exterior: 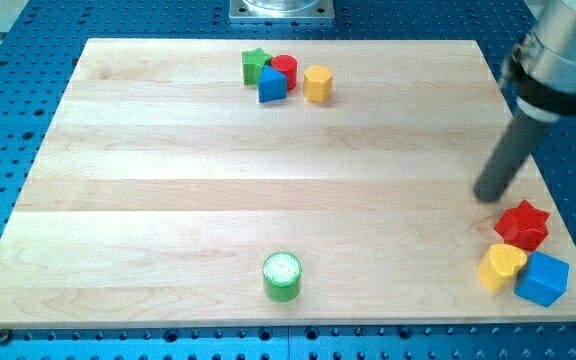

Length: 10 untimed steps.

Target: Push the hexagon into the red star

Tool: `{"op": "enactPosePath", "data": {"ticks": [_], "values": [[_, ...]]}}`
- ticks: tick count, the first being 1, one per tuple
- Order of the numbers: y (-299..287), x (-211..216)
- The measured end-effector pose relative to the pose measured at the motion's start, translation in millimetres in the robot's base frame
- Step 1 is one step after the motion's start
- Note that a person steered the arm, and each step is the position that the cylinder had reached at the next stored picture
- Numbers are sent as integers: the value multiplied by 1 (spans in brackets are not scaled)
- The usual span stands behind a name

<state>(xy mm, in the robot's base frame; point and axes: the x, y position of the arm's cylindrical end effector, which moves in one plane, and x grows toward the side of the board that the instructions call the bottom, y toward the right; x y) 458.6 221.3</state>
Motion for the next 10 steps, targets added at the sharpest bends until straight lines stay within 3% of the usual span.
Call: {"op": "enactPosePath", "data": {"ticks": [2, 3, 4, 8, 10], "values": [[-90, -177], [-139, -234], [-159, -253], [-230, -104], [-221, -92]]}}
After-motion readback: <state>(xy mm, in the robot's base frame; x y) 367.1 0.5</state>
